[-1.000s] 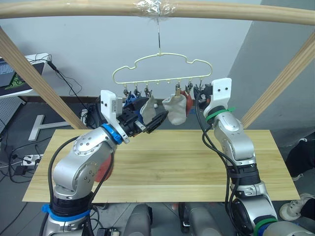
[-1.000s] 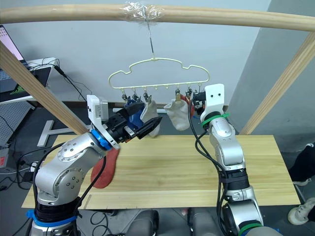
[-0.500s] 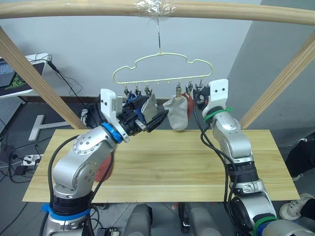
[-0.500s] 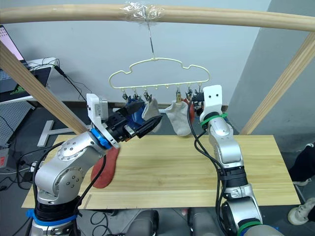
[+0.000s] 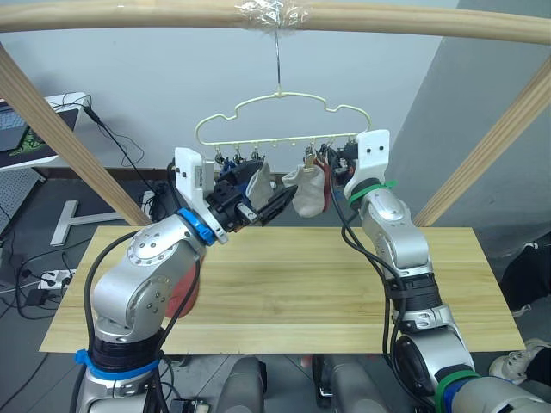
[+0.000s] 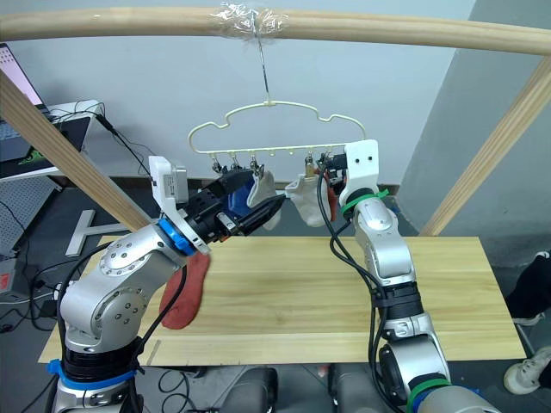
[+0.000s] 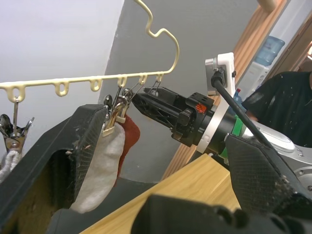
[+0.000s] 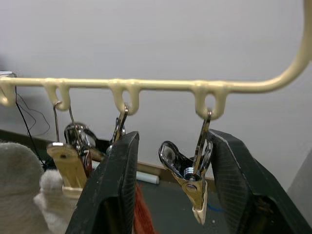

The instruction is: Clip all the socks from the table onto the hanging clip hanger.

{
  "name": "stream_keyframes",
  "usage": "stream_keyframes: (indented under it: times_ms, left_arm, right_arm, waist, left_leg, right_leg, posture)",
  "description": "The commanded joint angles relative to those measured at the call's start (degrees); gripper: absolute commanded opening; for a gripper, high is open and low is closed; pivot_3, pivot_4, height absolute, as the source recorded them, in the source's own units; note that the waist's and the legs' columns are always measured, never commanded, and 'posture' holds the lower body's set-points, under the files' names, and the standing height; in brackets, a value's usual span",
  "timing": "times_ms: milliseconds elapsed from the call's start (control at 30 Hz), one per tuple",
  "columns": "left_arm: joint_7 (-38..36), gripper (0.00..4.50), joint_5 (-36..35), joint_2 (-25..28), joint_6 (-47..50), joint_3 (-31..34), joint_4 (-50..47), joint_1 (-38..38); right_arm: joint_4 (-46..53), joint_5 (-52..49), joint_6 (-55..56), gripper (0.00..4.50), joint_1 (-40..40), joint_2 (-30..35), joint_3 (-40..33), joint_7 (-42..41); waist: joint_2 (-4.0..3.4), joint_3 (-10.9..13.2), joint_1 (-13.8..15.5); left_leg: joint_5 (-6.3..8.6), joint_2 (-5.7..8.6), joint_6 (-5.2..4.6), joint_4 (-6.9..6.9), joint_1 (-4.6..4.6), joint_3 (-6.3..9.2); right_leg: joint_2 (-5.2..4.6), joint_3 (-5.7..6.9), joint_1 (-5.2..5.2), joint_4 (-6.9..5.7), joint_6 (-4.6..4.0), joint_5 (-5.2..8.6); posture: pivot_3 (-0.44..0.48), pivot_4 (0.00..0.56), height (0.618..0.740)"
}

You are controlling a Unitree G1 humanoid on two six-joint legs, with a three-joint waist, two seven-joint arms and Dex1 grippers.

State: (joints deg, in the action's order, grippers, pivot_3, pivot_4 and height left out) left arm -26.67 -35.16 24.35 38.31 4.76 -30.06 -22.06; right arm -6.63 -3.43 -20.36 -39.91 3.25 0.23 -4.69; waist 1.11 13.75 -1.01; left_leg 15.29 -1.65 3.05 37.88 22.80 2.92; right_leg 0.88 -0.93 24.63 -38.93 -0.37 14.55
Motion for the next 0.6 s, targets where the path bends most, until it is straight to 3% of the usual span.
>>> stream_keyframes:
  times_ms: [33,533,600]
  left_arm:
    - [0.36,4.50,-0.98,-0.11,-0.70,0.63,-2.19,-0.59]
    - [0.87,4.50,-1.63,-0.31,-1.20,0.53,-2.42,-1.25]
    - [0.94,4.50,-1.70,-0.30,-1.19,0.54,-2.47,-1.29]
  right_arm:
    - [1.35,-0.06,1.83,2.23,-1.41,-0.35,-0.12,0.00]
    - [0.93,-0.34,2.04,2.23,-1.67,-0.49,-0.40,-0.24]
    - [0.86,-0.37,2.11,1.69,-1.65,-0.46,-0.45,-0.30]
  waist:
    - [0.00,0.00,0.04]
    - [0.00,0.00,0.67]
    - [0.00,0.00,0.77]
  left_leg:
    - [0.00,0.00,0.00,0.00,0.00,0.00]
    - [0.00,0.00,0.00,0.01,0.00,0.00]
    - [0.00,0.00,0.00,0.01,0.00,0.00]
  right_leg:
    - [0.00,0.00,0.00,0.00,-0.01,-0.01]
    - [0.00,0.00,0.00,-0.01,-0.04,-0.02]
    - [0.00,0.00,0.00,-0.01,-0.05,-0.03]
  posture:
    - [0.100,0.209,0.740]
    - [0.100,0.203,0.740]
    - [0.100,0.203,0.740]
